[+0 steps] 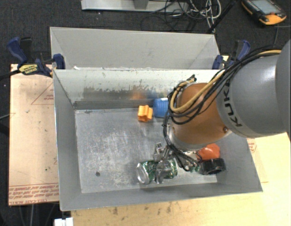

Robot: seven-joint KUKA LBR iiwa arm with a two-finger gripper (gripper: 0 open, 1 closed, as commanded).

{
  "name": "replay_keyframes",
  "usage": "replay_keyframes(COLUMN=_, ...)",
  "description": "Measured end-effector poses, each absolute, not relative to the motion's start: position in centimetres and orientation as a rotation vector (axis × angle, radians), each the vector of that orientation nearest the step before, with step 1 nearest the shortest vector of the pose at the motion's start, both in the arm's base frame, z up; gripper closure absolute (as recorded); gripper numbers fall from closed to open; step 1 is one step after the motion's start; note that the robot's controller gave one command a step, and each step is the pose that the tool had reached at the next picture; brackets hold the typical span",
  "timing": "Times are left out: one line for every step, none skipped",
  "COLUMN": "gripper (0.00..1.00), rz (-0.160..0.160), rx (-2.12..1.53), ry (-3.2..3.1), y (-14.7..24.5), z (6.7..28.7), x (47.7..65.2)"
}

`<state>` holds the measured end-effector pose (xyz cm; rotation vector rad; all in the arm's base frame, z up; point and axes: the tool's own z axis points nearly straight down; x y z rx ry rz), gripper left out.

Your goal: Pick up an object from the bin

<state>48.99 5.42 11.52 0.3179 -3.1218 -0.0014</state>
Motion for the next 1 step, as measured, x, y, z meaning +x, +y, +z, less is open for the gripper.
replay_keyframes(gripper=1.0, rz=-0.001, rx=0.317, ry=-3.125, y=5.44, z=14.28, x=49.29)
